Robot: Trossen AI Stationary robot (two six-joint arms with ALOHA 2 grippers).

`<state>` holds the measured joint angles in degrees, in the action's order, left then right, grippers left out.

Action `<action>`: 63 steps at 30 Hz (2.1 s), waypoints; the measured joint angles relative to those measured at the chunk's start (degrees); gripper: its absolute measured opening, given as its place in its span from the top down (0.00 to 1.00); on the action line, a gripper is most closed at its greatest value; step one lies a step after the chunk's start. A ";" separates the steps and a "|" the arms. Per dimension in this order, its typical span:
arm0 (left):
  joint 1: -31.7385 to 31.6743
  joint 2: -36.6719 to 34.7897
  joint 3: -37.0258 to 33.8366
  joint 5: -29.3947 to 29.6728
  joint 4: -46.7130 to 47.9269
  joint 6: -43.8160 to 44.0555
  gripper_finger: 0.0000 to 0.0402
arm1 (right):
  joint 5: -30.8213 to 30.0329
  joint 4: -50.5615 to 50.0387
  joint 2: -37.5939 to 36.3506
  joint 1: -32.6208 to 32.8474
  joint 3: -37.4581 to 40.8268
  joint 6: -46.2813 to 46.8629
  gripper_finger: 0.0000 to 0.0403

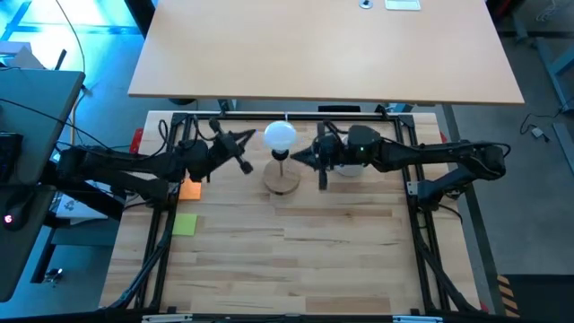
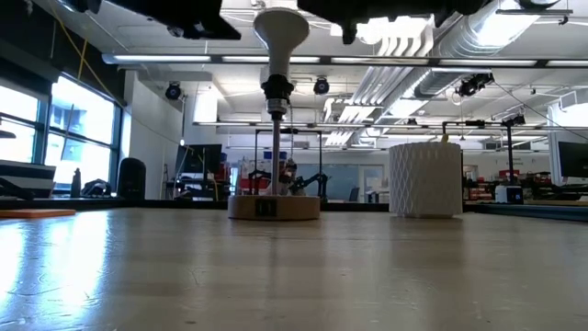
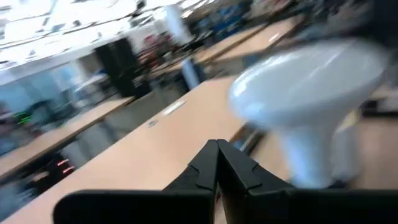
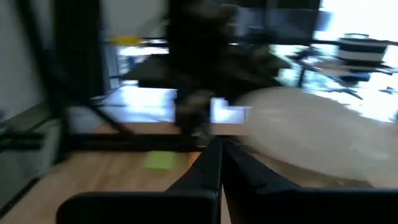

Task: Screw lightbulb
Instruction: Insert the light bulb into the brown lamp

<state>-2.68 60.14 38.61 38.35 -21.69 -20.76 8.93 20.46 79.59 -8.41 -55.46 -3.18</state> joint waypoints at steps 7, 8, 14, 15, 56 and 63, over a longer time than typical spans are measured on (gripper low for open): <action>0.23 -2.18 -0.02 10.58 2.66 -4.37 1.00 | -9.23 -3.23 -2.35 1.32 0.00 -0.92 1.00; 1.11 -2.50 -0.02 9.88 2.62 -4.87 1.00 | -12.35 -3.56 -2.58 1.29 0.00 -0.92 1.00; 6.37 -2.65 -0.02 3.25 2.16 -5.45 1.00 | -29.53 -5.27 -3.14 -0.17 0.00 2.93 1.00; 6.80 -2.39 0.00 0.91 1.92 -5.44 1.00 | -31.37 -5.21 -2.97 -0.64 0.00 3.24 1.00; 4.63 6.97 -0.11 11.55 -10.24 -9.94 1.00 | -15.33 1.63 1.32 5.52 -0.02 -3.36 1.00; 6.13 4.31 -0.04 13.88 -10.78 -12.94 1.00 | -20.71 -3.08 0.00 7.24 -0.02 -7.25 1.00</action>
<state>3.45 64.45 38.57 52.23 -32.47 -33.70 -11.78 17.39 79.59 -1.17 -55.48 -10.43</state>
